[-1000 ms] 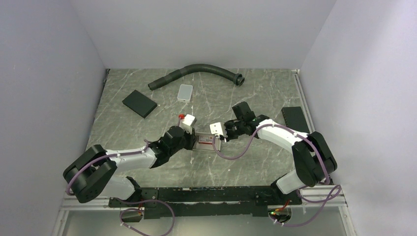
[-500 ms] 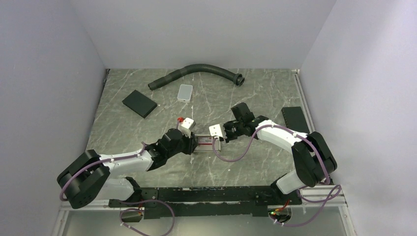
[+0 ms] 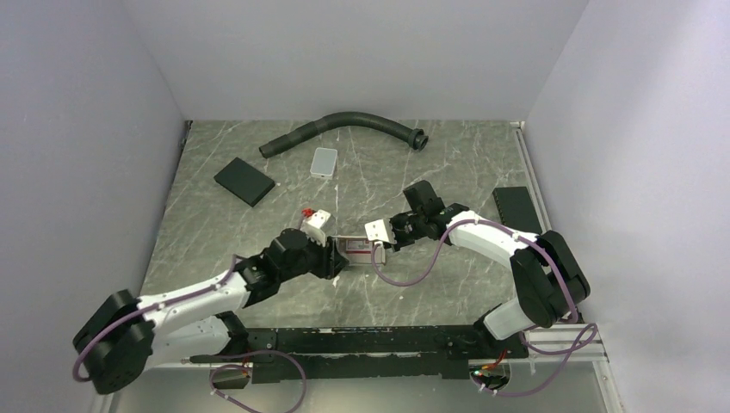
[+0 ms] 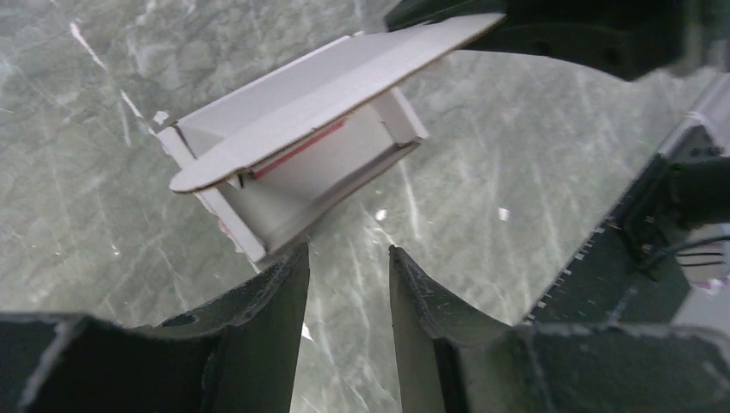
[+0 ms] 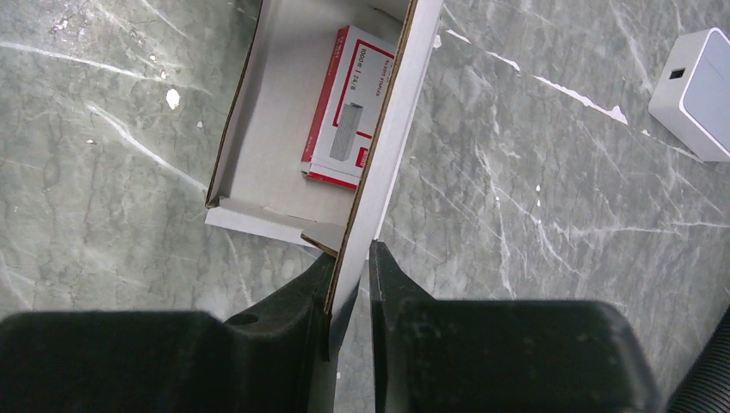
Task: Fold the paper box
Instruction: Close the paper box at the center of the board.
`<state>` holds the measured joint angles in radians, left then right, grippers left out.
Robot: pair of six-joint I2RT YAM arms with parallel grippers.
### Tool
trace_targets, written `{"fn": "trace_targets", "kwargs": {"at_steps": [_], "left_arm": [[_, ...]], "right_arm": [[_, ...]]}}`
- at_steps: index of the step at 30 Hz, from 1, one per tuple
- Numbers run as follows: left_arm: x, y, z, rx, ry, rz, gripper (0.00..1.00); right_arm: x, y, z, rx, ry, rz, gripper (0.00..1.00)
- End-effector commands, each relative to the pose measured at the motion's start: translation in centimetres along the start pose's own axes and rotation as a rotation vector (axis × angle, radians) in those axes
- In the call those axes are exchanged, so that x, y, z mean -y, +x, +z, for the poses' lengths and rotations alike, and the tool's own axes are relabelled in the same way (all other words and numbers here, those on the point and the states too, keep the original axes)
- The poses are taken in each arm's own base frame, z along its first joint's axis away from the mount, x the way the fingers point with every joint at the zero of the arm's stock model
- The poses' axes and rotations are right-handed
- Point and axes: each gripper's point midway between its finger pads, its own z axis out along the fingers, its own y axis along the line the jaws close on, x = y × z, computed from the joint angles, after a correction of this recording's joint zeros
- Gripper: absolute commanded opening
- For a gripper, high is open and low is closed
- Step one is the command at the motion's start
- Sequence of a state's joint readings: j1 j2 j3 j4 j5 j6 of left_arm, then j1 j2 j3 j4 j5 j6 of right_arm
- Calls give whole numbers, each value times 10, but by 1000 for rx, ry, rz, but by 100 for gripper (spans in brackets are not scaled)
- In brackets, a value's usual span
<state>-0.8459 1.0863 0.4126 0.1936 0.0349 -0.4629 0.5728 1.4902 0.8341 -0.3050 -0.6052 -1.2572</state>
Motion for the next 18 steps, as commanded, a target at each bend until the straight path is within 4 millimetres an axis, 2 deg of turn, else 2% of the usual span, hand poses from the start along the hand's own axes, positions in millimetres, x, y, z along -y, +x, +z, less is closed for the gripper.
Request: {"fn": "trace_targets", "kwargs": {"at_steps": [1, 3, 5, 8, 10, 14, 18], "left_arm": [[28, -3, -29, -22, 125, -47, 46], [40, -14, -46, 5, 173, -46, 49], [44, -25, -62, 26, 165, -69, 55], [43, -51, -82, 94, 120, -54, 61], [35, -67, -87, 133, 53, -39, 66], [20, -88, -77, 148, -72, -9, 66], [6, -100, -52, 128, -155, 23, 65]], "right_arm": [[-16, 2, 2, -6, -41, 0, 18], [-16, 2, 2, -6, -43, -2, 18], [-16, 2, 2, -7, -43, -3, 18], [-17, 1, 3, -8, -47, -8, 18], [-18, 1, 3, -8, -49, -8, 18], [-18, 2, 3, -11, -51, -12, 18], [-19, 1, 4, -10, -52, -13, 18]]}}
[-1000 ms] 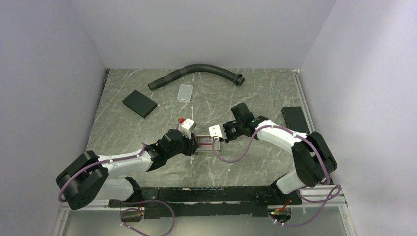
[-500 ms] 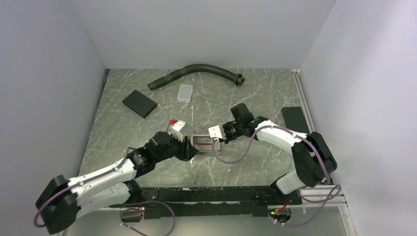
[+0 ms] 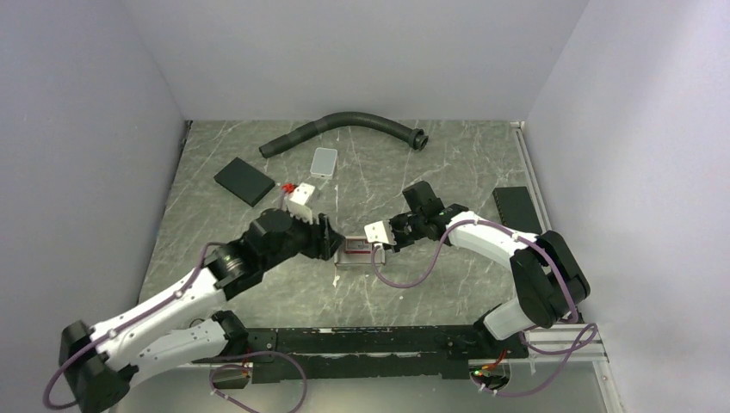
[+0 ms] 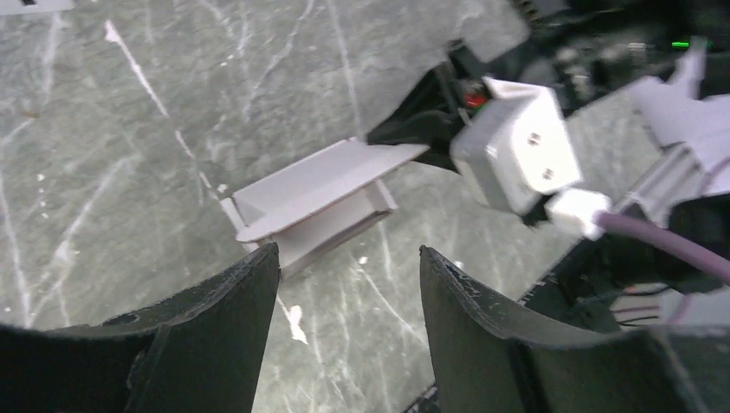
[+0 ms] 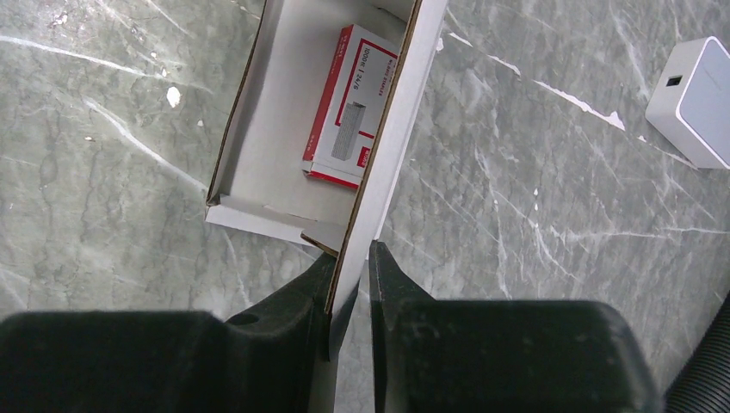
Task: Fold the paper box
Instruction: Close the paper box at the center of the board.
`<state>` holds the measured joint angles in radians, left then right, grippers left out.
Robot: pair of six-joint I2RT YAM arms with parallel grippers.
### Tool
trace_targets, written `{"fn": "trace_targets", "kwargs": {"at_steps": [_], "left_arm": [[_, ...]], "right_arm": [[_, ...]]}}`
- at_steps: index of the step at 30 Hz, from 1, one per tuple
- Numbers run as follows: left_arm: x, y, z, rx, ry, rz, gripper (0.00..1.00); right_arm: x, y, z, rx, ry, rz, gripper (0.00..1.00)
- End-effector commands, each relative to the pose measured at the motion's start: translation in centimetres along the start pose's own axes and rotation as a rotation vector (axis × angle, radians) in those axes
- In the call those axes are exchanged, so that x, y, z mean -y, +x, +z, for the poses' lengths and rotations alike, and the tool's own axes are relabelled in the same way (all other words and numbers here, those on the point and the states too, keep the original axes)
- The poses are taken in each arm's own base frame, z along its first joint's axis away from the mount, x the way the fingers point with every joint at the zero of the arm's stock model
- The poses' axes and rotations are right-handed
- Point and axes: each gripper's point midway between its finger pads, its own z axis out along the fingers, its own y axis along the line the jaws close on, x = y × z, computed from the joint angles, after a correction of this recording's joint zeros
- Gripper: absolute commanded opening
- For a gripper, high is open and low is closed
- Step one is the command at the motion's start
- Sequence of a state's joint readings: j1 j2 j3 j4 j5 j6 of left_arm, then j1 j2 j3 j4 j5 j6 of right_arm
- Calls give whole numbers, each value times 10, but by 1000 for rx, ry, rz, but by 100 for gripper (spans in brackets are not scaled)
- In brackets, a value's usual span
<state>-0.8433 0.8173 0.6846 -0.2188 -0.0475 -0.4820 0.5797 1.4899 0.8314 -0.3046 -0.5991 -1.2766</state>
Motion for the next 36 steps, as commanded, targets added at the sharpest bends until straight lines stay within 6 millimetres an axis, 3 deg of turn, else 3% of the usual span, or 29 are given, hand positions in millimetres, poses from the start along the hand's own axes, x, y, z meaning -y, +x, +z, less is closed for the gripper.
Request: {"fn": "trace_targets", "kwargs": {"at_steps": [1, 8, 13, 21, 30, 36], "left_arm": [[-24, -6, 26, -26, -124, 61, 65], [-42, 4, 70, -129, -114, 69, 57], [-47, 21, 86, -205, -90, 75, 49], [-47, 57, 87, -341, -58, 36, 26], [-48, 103, 85, -470, -35, -65, 19], [-54, 125, 84, -520, -52, -99, 18]], "right_arm": [[-17, 1, 3, -5, -48, 9, 17], [-18, 1, 3, -7, -52, 7, 17], [-20, 1, 4, -8, -56, 4, 17], [-24, 3, 5, -18, -68, -2, 16], [-40, 8, 9, -63, -122, -56, 18], [-48, 20, 9, -130, -144, -111, 32]]}}
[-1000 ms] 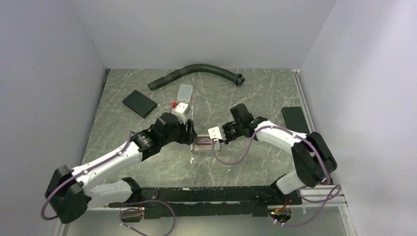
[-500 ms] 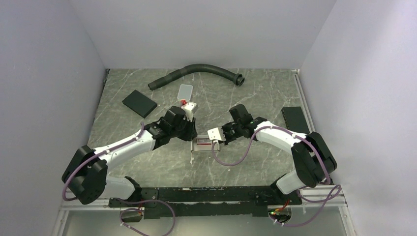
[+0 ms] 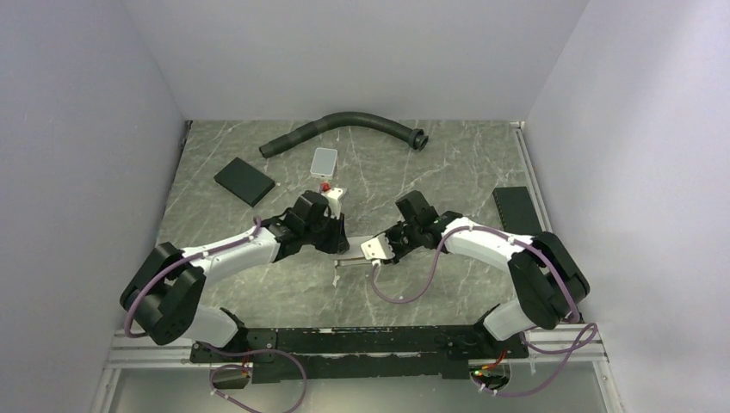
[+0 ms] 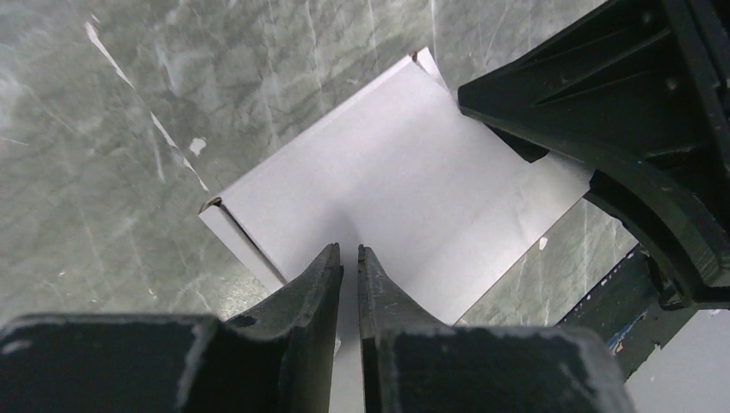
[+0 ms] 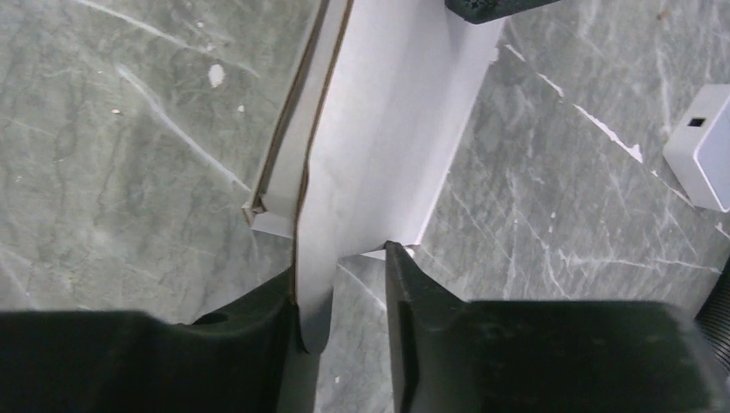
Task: Fold the paper box
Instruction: Close the paper box at the center of the board.
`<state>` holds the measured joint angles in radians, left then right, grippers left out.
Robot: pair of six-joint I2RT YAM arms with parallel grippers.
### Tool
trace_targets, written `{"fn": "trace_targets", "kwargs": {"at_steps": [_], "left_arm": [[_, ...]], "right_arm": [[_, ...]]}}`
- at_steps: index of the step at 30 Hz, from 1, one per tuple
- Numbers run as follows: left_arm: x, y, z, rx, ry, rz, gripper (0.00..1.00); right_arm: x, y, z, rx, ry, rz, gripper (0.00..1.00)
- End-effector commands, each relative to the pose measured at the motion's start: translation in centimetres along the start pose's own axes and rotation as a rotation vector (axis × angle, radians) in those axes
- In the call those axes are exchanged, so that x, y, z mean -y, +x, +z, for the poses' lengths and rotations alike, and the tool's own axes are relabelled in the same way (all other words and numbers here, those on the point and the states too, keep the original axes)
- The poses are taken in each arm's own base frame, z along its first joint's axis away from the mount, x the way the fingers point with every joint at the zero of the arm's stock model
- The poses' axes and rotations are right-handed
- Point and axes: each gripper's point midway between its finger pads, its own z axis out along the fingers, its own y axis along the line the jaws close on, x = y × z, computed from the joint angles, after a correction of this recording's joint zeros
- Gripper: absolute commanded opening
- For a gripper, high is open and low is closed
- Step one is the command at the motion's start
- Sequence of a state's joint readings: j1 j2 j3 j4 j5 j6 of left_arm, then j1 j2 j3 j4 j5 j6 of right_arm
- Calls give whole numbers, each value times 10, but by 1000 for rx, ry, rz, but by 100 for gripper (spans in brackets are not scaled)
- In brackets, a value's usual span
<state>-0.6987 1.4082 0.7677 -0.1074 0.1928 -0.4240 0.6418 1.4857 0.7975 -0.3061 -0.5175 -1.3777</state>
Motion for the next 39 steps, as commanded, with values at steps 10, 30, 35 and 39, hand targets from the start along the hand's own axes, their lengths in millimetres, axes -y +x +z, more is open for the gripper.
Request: {"fn": "trace_targets", "kwargs": {"at_steps": [10, 30, 35, 39], "left_arm": [[-13, 54, 14, -178, -21, -65, 18], [-8, 40, 16, -135, -18, -93, 20], [-5, 32, 13, -101, -7, -96, 21], [-1, 20, 8, -46, 4, -104, 22]], "right_arm": [[-37, 16, -21, -120, -72, -38, 73], [11, -28, 2, 128, -111, 808, 8], [7, -16, 11, 76, -110, 835, 7], [1, -4, 18, 12, -114, 834, 7]]}}
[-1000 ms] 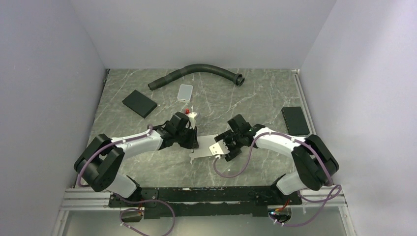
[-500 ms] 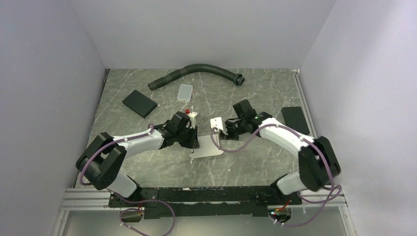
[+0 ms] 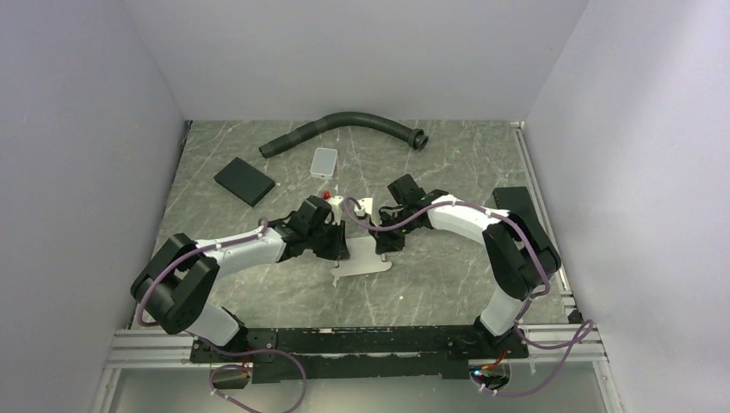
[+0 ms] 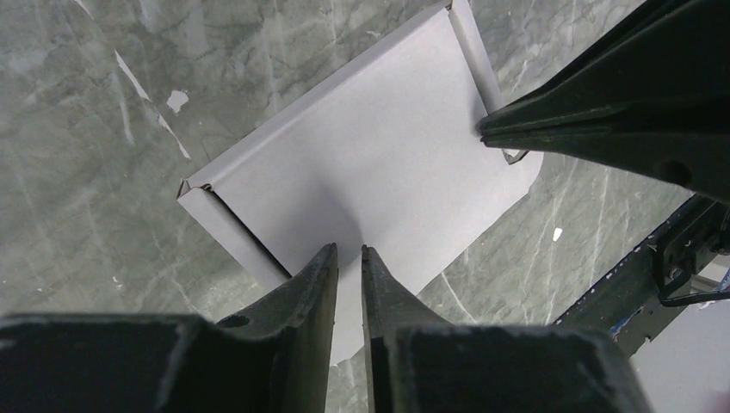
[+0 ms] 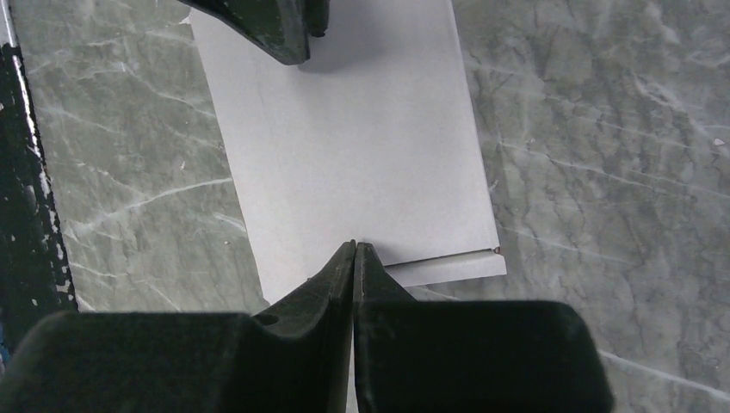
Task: Fold the paper box
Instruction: Close the paper box at the center of the board.
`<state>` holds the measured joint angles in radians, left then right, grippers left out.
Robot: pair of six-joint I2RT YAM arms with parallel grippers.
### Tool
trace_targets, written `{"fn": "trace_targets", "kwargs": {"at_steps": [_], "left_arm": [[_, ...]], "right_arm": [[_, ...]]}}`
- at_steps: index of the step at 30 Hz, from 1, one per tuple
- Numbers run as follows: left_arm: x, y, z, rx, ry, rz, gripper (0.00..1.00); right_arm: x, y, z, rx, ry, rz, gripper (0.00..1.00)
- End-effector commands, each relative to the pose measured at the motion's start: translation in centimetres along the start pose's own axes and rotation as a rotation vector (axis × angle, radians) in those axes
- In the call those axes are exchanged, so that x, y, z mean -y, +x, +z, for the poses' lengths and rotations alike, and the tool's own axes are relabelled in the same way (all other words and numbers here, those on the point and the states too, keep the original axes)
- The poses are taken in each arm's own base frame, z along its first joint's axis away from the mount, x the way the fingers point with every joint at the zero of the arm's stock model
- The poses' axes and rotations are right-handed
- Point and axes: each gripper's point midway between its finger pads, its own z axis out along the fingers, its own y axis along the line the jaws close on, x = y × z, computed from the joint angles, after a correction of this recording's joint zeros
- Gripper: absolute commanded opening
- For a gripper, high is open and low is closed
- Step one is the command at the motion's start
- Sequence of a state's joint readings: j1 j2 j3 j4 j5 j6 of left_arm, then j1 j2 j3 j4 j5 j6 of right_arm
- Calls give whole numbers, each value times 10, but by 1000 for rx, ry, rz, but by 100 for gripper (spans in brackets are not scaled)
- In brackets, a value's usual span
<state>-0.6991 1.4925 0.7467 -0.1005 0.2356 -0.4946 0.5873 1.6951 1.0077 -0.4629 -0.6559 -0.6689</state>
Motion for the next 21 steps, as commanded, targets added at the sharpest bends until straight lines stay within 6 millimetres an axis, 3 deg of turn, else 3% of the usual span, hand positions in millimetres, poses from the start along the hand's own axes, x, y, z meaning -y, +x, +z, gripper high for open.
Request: {"fn": "trace_targets", "kwargs": {"at_steps": [1, 6, 9, 12, 15, 21], "left_arm": [[7, -14, -14, 85, 15, -15, 23], [8, -36, -44, 267, 51, -71, 44], [-5, -35, -59, 335, 51, -132, 65], [-20, -27, -64, 355, 73, -221, 78], [-28, -20, -58, 353, 108, -288, 80], [-33, -15, -36, 299, 119, -344, 77]], "right_arm": [[14, -5, 2, -23, 54, -1, 7], [18, 2, 4, -58, 69, 0, 6], [18, 3, 4, -58, 68, -2, 6], [18, 0, 2, -53, 72, -5, 6], [14, -7, -1, -28, 57, -3, 7], [-8, -42, -14, 93, -38, 33, 18]]}}
